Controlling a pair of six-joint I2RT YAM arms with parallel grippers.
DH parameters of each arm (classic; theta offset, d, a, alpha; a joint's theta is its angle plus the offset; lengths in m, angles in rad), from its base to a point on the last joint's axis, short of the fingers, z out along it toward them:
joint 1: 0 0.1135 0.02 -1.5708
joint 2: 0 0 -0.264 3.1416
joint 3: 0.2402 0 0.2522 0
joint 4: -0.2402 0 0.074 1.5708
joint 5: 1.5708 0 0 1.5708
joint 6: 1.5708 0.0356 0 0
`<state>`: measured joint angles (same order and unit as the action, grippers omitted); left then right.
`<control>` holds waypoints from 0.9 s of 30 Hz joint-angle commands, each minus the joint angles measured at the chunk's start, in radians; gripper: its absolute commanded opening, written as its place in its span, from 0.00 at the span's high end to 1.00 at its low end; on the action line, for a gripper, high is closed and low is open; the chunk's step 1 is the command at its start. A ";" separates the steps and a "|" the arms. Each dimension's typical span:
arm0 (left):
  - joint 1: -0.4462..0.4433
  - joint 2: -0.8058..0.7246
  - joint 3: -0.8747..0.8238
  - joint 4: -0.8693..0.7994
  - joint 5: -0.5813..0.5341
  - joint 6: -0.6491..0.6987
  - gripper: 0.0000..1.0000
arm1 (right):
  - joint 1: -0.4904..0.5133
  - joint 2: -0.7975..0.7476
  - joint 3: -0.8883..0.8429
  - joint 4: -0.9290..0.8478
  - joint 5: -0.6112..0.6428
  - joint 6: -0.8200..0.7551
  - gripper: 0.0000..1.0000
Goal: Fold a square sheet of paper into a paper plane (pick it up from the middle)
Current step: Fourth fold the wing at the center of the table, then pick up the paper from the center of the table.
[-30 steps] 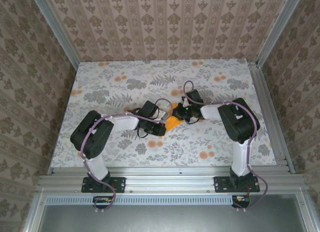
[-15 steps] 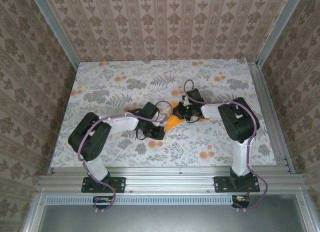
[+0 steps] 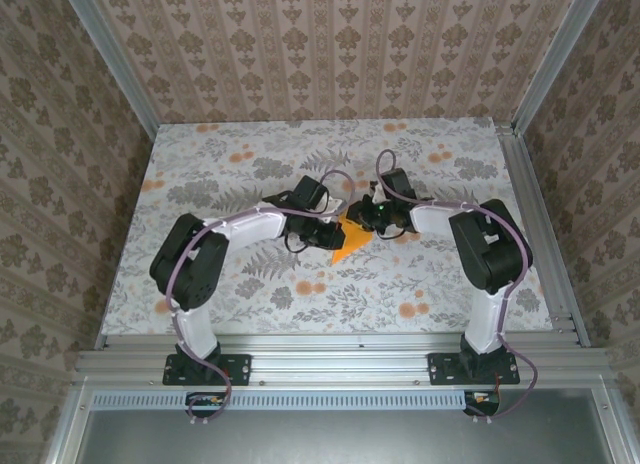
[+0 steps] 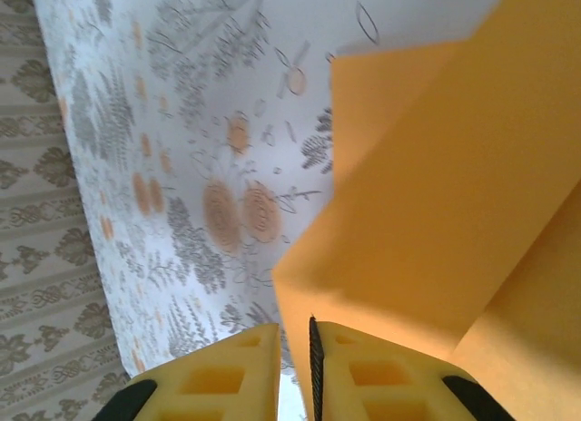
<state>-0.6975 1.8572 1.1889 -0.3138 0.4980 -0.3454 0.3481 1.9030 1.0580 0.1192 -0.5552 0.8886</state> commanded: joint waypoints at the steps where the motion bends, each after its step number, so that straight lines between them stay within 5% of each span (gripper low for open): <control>1: 0.016 0.054 0.045 0.020 0.023 -0.013 0.91 | -0.023 -0.056 -0.029 -0.057 -0.006 -0.019 0.79; 8: 0.036 0.112 0.075 0.030 0.017 -0.007 0.91 | -0.055 -0.077 -0.064 -0.111 0.004 -0.061 0.68; 27: 0.057 0.162 0.049 0.037 0.020 0.013 0.94 | -0.041 0.075 0.036 -0.136 -0.019 -0.088 0.63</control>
<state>-0.6495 2.0022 1.2488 -0.2798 0.5018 -0.3462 0.2955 1.9465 1.0557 0.0147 -0.5617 0.8230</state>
